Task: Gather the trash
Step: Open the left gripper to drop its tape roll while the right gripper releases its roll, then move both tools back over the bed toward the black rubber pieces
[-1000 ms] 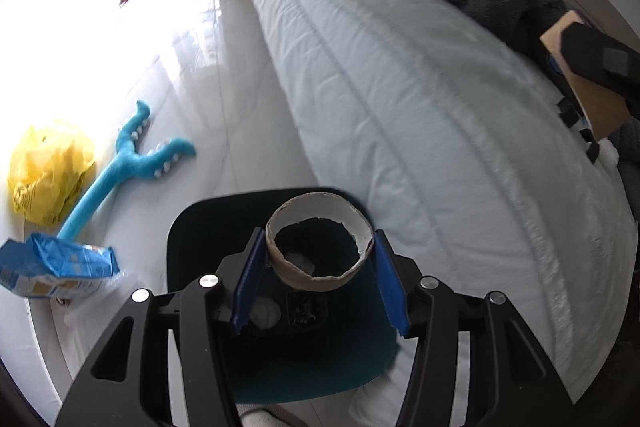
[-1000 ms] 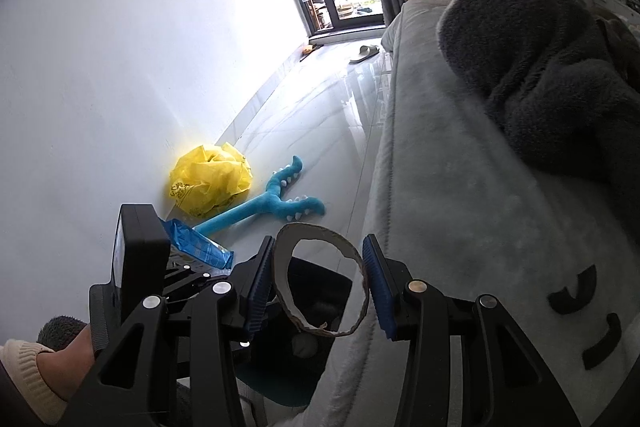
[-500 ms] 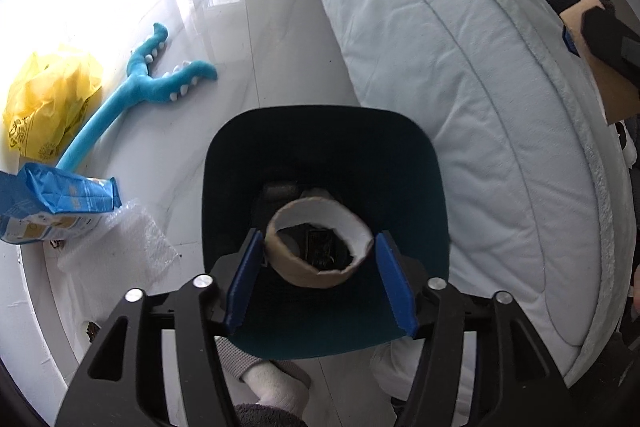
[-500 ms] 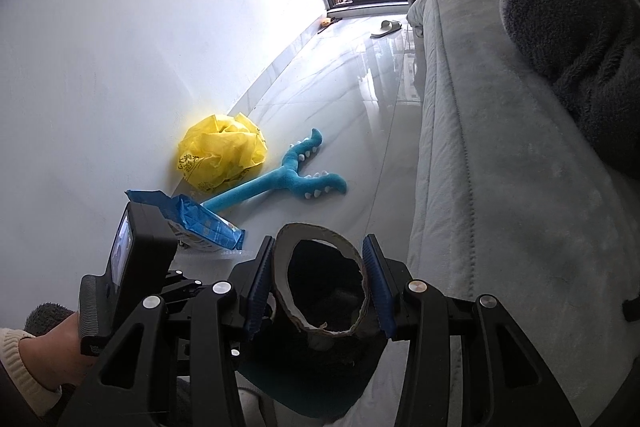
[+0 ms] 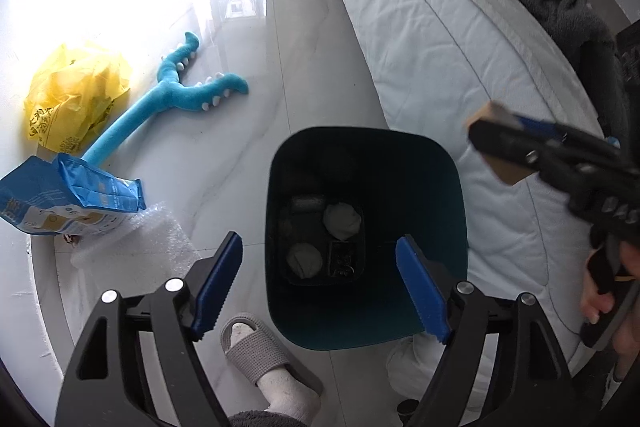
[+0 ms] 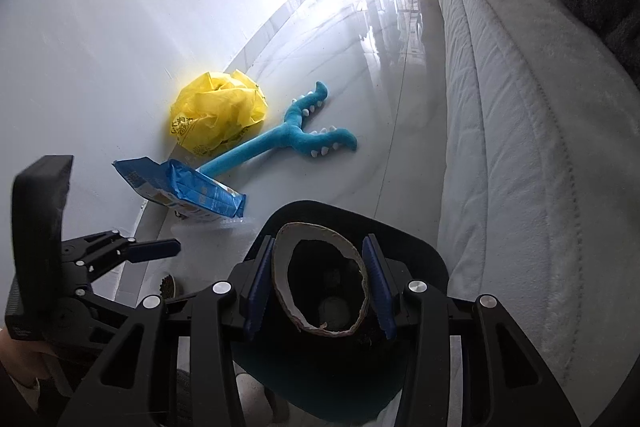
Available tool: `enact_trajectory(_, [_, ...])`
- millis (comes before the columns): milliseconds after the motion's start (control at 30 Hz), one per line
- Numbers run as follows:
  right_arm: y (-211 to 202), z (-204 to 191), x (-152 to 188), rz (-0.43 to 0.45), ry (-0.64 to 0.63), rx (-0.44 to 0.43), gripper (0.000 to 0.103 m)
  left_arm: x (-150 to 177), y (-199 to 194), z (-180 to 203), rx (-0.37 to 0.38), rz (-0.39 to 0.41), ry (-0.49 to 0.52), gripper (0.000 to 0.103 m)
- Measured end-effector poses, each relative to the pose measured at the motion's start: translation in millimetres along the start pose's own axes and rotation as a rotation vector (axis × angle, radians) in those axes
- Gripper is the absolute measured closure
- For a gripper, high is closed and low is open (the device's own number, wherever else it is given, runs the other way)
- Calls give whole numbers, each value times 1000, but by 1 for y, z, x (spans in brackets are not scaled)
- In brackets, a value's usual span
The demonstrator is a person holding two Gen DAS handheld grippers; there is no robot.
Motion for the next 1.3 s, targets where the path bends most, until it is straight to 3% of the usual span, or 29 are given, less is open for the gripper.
enact_trajectory(433, [50,-12,18,-112,-12,2,58,-29,-58,-15,53,230,-9,21])
enact_trajectory(967, [79,-33,53,-259,-79,15,55,-60,-141,9,164,529,16,21])
enact_trajectory(1033, [74,-37,55,-257,-87,16,46,-62,-158,17,167,584,43,21])
enact_trajectory(1300, [35,-44,49,-177,-105,14,37,-57,-196,41,164,649,86,16])
Point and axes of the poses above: each gripper's, at about its wrist camera, not at the fingertips, and y roughly the way its jaws point, z to its right, x to its underside, the point moved 7 cm from there along y, roughly the way its jaws point, and after that the axes turned 14 degrees about -y, right-handed, at the moved point
